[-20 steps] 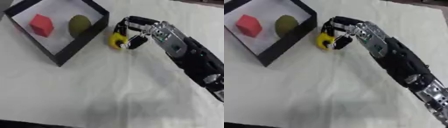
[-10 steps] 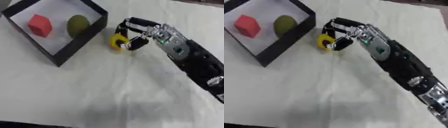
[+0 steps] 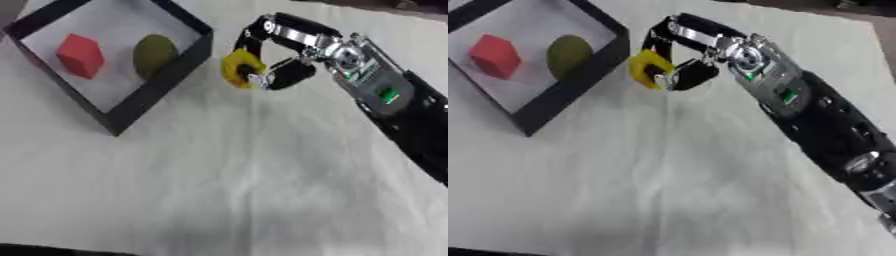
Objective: Pick up objects on the table and place them in the box.
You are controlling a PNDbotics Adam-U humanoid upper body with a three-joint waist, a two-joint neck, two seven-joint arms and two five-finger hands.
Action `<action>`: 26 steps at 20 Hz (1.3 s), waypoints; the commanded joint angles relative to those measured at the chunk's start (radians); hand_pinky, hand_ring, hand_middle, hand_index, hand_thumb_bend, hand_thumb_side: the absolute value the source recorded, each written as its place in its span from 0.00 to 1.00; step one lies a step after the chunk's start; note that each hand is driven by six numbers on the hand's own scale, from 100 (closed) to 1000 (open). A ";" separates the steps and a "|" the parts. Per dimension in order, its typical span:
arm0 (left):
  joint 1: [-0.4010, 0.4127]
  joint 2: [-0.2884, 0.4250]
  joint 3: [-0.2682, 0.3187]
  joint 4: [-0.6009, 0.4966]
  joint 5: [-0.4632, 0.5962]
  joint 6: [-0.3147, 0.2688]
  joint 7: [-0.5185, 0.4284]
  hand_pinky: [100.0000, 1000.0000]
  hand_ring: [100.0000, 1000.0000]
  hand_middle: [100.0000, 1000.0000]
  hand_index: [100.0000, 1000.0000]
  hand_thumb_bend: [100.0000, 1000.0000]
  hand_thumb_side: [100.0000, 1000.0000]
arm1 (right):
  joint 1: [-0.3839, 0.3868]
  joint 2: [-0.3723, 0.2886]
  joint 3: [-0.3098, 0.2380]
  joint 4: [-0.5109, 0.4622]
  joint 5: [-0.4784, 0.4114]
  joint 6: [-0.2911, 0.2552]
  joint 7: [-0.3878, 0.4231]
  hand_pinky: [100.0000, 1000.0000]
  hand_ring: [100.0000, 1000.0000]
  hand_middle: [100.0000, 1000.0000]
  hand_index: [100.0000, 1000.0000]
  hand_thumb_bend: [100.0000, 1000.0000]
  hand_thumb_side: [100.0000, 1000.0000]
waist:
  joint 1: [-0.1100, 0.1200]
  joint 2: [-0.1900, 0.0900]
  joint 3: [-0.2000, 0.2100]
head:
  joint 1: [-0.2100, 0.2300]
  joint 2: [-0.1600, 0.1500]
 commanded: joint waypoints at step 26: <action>-0.175 0.011 -0.016 -0.064 0.046 -0.044 -0.009 0.92 0.66 0.83 0.74 0.16 0.36 | -0.247 -0.377 -0.067 0.122 -0.450 -0.032 -0.229 0.86 0.38 0.29 0.58 0.00 0.00 | 0.044 -0.065 0.228 | -0.206 -0.002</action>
